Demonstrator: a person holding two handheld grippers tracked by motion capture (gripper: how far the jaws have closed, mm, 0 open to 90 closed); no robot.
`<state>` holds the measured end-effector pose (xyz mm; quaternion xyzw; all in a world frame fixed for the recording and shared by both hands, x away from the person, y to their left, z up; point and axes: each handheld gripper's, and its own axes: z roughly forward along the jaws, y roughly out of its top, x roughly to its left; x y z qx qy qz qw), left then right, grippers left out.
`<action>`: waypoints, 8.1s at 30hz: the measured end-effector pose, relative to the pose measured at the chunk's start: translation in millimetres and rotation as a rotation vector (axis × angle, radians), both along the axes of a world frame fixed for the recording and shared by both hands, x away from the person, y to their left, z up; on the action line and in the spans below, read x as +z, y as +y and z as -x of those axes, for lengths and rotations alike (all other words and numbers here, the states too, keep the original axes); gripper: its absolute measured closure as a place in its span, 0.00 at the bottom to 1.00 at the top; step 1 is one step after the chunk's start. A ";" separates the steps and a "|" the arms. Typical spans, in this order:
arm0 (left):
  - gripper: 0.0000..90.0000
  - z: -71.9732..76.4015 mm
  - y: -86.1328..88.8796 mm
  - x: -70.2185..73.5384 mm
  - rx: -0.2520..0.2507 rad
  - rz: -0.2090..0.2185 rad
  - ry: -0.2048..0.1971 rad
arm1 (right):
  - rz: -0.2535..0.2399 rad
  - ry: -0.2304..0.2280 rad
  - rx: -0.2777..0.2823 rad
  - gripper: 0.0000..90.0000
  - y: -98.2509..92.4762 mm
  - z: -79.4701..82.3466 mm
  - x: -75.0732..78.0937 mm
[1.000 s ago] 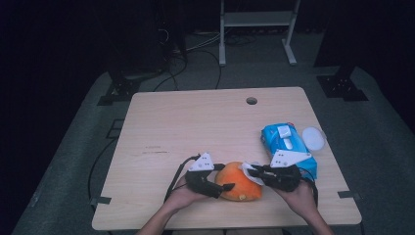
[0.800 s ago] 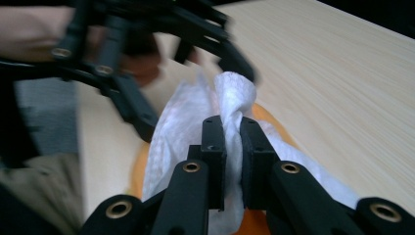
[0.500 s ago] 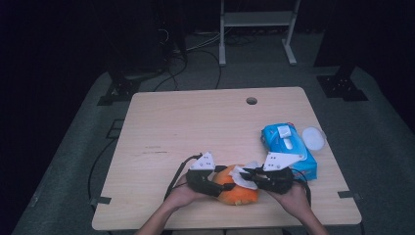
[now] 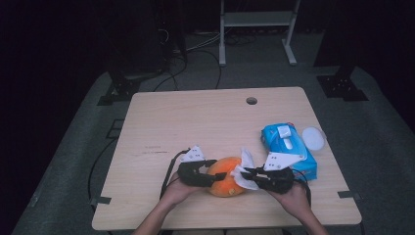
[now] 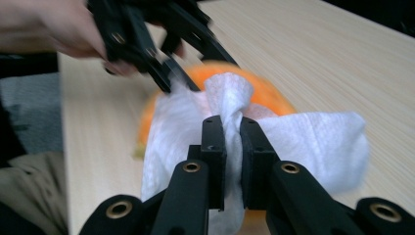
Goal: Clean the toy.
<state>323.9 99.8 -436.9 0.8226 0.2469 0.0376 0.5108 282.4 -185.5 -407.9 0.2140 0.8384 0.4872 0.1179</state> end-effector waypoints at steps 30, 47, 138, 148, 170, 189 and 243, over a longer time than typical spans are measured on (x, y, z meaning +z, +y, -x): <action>0.39 8.7 -11.9 -2.3 -0.024 -0.013 -0.053 | -0.013 0.015 -0.063 0.91 1.5 -7.3 -2.3; 0.36 19.1 -25.9 1.1 -0.035 -0.052 -0.120 | -0.025 0.033 -0.092 0.91 -4.7 -11.9 -5.1; 0.34 16.7 -20.1 13.6 -0.066 -0.004 -0.098 | -0.022 -0.043 -0.104 0.91 0.9 -5.4 1.7; 0.28 23.5 -28.9 17.5 -0.086 -0.012 -0.137 | -0.032 -0.092 -0.016 0.91 19.0 8.2 12.8; 0.26 28.1 -36.0 14.6 -0.065 -0.015 -0.157 | -0.058 -0.099 -0.012 0.91 22.5 11.1 13.9; 0.33 23.8 -31.9 10.2 -0.016 -0.006 -0.135 | -0.038 -0.103 -0.024 0.91 18.3 9.2 14.1; 0.34 38.9 -40.5 11.9 -0.152 -0.094 -0.279 | -0.005 -0.102 0.013 0.91 33.6 13.7 16.2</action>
